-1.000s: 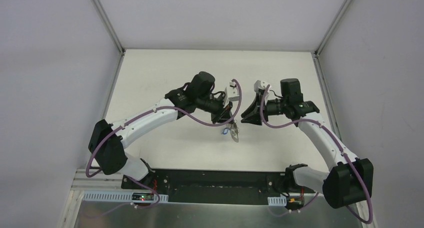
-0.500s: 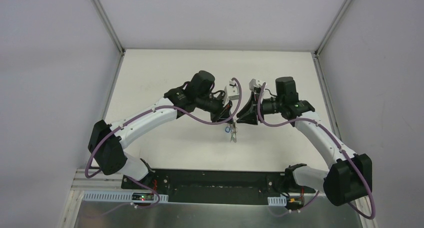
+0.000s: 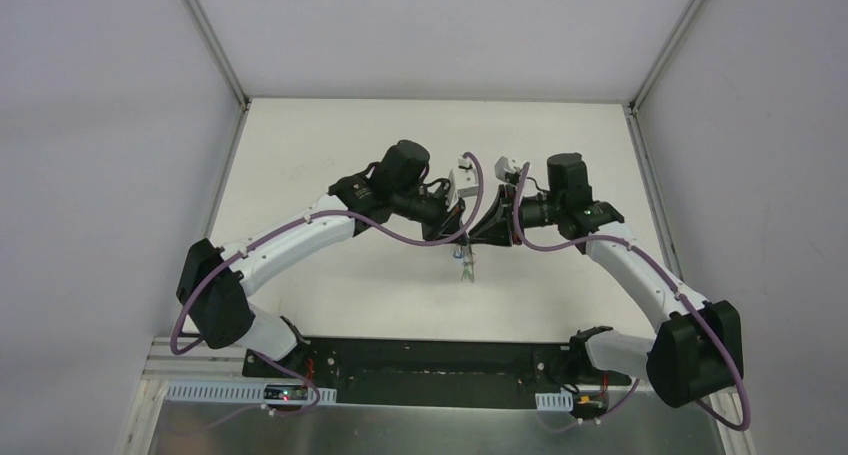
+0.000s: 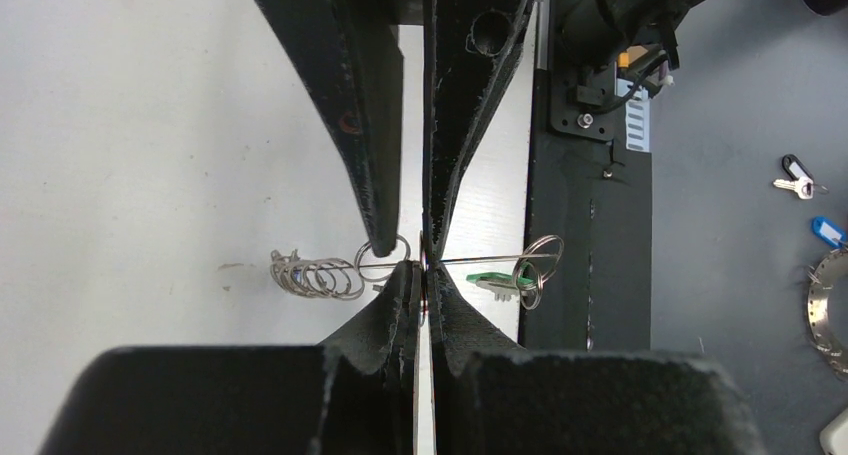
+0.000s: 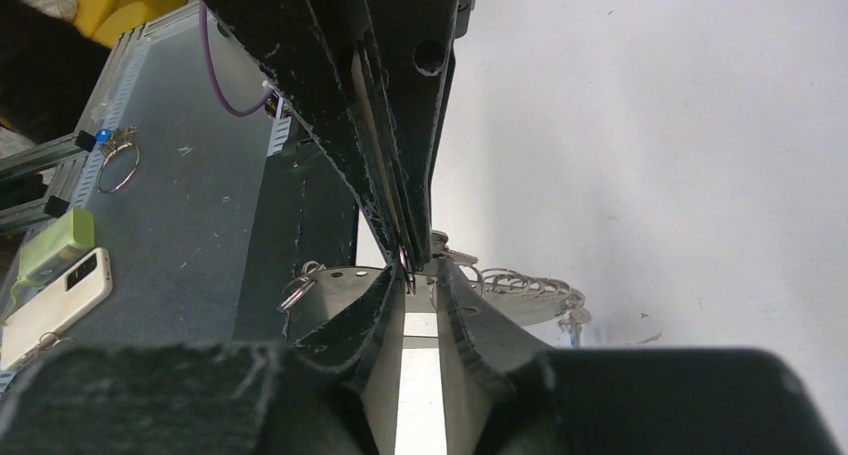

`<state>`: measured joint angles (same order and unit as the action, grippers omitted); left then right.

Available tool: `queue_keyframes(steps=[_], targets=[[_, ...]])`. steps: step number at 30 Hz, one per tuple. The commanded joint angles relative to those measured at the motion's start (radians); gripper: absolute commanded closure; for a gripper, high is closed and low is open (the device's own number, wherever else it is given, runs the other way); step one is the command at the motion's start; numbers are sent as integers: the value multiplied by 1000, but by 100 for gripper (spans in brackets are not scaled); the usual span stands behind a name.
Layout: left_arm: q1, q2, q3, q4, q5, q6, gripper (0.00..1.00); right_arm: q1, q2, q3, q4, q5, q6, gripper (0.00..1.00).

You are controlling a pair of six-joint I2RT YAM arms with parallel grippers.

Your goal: Put the keys on the keyring

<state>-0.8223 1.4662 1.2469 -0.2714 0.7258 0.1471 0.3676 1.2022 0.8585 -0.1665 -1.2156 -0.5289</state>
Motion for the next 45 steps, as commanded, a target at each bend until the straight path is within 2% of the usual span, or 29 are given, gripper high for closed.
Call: queue_keyframes(steps=[1, 4, 5, 9, 12, 15, 20, 23, 26, 34, 45], targets=[[8, -6, 32, 53, 21, -16, 100, 9, 9, -16, 64, -48, 37, 85], [8, -7, 24, 64, 20, -13, 100, 8, 10, -4, 73, -62, 56, 98], [10, -7, 20, 68, 24, -13, 100, 5, 8, 5, 73, -62, 61, 100], [49, -30, -10, 141, 65, -66, 99, -10, 1, 46, 74, -68, 83, 100], [96, -59, -40, 224, 96, -138, 86, -13, 7, 86, 87, -62, 126, 100], [127, -86, -55, 268, 111, -187, 76, -12, 25, 116, 153, -51, 216, 100], [137, -107, -69, 309, 124, -203, 71, -22, 42, 93, 366, -47, 428, 100], [138, -109, -83, 336, 135, -212, 72, -33, 43, 60, 454, -43, 507, 100], [140, -110, -87, 326, 148, -190, 77, -44, 40, 49, 493, -40, 555, 100], [143, -123, -89, 278, 139, -107, 80, -49, 36, 39, 498, -38, 563, 100], [141, -87, -76, 340, 123, -173, 93, -51, 45, 10, 548, -33, 591, 100]])
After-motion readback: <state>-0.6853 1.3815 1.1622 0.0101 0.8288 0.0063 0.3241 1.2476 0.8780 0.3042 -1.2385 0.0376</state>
